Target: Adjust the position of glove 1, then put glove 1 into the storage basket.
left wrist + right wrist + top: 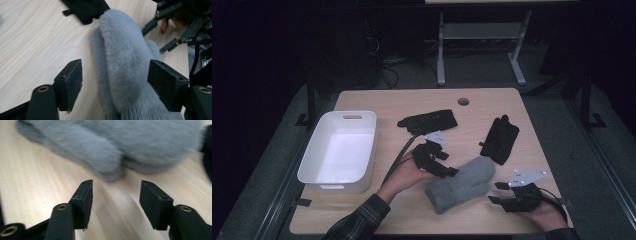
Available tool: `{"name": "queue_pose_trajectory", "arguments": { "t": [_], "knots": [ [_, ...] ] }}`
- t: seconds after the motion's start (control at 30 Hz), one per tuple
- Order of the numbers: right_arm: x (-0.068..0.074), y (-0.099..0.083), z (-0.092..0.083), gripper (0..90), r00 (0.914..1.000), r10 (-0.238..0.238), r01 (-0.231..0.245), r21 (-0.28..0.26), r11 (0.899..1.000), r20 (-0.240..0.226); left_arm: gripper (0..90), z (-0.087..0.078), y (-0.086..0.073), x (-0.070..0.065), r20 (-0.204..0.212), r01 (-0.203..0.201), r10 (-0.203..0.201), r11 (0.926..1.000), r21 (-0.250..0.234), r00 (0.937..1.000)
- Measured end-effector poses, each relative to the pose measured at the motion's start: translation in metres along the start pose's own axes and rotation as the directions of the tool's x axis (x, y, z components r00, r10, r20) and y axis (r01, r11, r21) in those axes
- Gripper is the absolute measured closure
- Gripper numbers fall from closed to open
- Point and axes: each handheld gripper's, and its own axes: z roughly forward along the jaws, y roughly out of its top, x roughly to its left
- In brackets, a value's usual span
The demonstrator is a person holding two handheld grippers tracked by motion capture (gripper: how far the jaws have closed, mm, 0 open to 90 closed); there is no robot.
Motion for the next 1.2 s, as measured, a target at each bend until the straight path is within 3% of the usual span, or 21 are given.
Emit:
{"name": "queue_pose_trajectory", "arguments": {
  "t": [0.13,0.37,0.8,0.97,1.1,1.2],
  "knots": [
    [-0.012,-0.004,-0.003,39.1,0.9983,0.031,-0.03,-0.024,0.999,0.049,22.9,0.013,0.002,-0.002,0.006,-0.023,0.023,0.9988,0.042,0.9997],
    [-0.024,-0.008,-0.005,36.5,0.9923,0.066,-0.062,-0.043,0.997,0.104,20.8,0.027,0.0,0.001,-0.001,-0.014,0.014,0.997,0.076,0.9999],
    [-0.034,-0.012,-0.003,32.6,0.9833,0.106,-0.099,-0.054,0.994,0.148,17.7,0.052,-0.013,0.009,0.036,0.005,-0.01,0.9909,0.135,0.9993],
    [-0.034,-0.012,-0.002,32.5,0.983,0.098,-0.093,-0.039,0.995,0.155,24.3,0.057,-0.015,0.012,0.081,0.012,-0.024,0.9883,0.152,0.9964],
    [-0.035,-0.012,-0.001,32.5,0.9824,0.102,-0.098,-0.032,0.995,0.156,40.4,0.059,-0.015,0.013,0.142,0.008,-0.03,0.9881,0.154,0.9894],
    [-0.035,-0.012,0.0,32.6,0.9824,0.099,-0.097,-0.02,0.995,0.158,45.7,0.059,-0.016,0.014,0.168,0.004,-0.03,0.9876,0.157,0.9853]
  ]
}}
